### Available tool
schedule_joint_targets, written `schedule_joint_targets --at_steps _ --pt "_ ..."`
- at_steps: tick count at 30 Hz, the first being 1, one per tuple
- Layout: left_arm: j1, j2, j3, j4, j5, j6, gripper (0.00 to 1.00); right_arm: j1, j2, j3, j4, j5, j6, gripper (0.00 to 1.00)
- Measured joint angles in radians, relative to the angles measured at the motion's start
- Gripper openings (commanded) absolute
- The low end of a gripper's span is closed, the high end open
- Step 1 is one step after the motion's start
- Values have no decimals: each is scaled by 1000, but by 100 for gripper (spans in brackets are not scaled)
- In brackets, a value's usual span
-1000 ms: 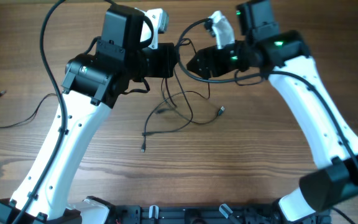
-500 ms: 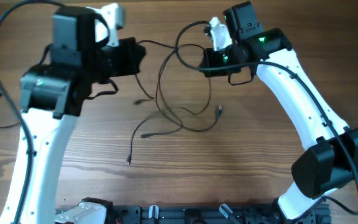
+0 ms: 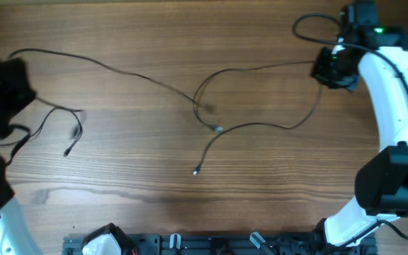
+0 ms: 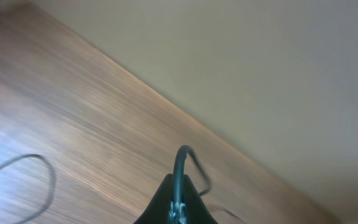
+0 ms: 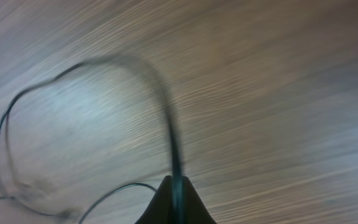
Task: Untangle cables
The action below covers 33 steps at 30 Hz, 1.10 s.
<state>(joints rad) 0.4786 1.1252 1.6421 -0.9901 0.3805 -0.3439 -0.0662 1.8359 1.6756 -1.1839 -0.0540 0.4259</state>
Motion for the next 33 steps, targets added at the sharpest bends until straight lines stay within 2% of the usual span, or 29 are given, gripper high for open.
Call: schedule_joint_targets --at_steps 4,11,18,21,23,24,25,28,33 --pt "104 -13 0 -6 -1 -1 4 -111 1 0 -5 1 -11 4" --pt "114 7 0 32 -1 -3 4 -277 1 0 -7 -93 -60 4" --pt "114 79 0 159 -6 -35 4 -230 1 0 -10 -151 -105 4" --pt "114 147 0 215 -79 -51 4 -189 1 0 -10 -159 -117 4" --pt "118 216 0 220 -194 -89 43 -154 1 0 -13 -164 -133 4" --pt "121 236 0 220 -230 -105 80 -144 1 0 -15 -166 -137 4" --pt "127 262 0 221 -272 -132 100 -132 1 0 -19 -167 -140 4" --pt "146 333 0 219 -330 -186 100 -106 1 0 -24 -179 -157 4" --pt "145 412 -3 173 -339 -227 100 -75 1 0 -26 -263 -233 4"
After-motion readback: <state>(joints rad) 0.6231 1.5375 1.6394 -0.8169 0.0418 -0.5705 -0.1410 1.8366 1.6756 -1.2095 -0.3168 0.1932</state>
